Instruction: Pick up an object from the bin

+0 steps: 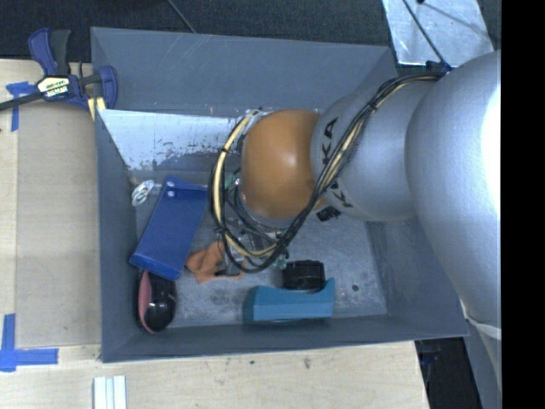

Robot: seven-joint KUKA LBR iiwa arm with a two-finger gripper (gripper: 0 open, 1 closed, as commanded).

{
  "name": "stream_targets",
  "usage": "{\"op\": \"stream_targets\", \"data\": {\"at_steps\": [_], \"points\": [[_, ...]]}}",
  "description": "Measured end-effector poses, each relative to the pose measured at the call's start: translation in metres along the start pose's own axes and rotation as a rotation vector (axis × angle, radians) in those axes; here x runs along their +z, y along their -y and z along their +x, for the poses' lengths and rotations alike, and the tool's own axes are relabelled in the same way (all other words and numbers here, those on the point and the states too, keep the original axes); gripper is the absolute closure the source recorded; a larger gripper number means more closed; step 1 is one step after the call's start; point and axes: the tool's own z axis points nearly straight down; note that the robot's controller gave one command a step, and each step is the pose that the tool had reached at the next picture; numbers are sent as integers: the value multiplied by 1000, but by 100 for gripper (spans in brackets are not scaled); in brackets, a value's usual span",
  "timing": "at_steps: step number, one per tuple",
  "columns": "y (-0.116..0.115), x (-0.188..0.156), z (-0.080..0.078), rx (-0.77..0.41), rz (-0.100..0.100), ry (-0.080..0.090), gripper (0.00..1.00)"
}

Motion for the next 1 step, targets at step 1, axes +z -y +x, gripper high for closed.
{"op": "stream_targets", "data": {"at_steps": [1], "points": [[0,0,0,0,0,0,100]]}}
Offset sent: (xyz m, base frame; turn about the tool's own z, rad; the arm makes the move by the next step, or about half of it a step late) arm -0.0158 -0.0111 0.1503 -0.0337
